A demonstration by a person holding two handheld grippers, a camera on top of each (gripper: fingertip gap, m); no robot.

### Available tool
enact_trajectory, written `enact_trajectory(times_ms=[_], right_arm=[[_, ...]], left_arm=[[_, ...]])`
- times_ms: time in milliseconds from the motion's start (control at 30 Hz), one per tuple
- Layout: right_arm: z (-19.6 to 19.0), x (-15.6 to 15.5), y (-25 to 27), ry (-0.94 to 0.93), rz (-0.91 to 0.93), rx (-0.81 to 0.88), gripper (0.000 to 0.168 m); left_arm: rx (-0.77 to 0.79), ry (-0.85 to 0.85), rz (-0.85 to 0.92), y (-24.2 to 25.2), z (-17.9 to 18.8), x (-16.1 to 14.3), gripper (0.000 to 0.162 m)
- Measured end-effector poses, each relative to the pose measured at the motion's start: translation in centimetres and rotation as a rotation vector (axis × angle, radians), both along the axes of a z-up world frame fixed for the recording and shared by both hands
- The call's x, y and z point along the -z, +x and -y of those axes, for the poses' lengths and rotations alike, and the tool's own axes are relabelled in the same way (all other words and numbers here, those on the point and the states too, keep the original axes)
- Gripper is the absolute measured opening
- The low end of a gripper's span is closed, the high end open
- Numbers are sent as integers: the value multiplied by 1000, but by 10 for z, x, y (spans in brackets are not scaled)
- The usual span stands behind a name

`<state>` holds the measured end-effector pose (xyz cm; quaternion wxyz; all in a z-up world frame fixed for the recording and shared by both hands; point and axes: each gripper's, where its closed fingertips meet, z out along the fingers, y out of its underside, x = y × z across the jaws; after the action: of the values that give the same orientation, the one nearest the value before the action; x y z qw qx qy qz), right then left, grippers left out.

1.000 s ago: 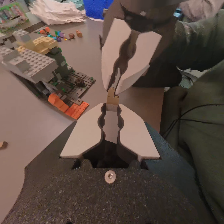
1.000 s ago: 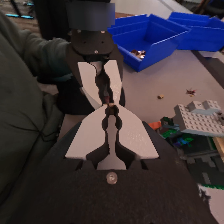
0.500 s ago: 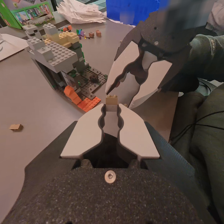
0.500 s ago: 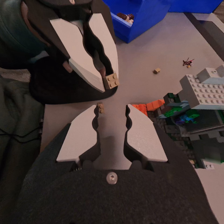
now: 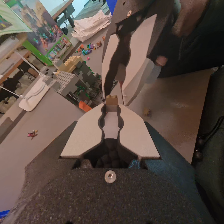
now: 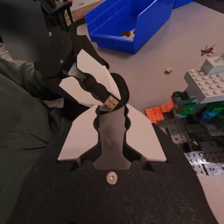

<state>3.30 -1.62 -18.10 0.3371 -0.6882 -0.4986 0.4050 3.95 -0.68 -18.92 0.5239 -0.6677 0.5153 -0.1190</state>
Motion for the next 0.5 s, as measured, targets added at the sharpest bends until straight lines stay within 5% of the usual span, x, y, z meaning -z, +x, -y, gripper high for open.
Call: enact_trajectory(times_ms=[500], right_arm=[[0, -22, -7, -136, -65, 50, 17]], left_arm=[[-105, 460, -207, -2, -3, -22, 17]])
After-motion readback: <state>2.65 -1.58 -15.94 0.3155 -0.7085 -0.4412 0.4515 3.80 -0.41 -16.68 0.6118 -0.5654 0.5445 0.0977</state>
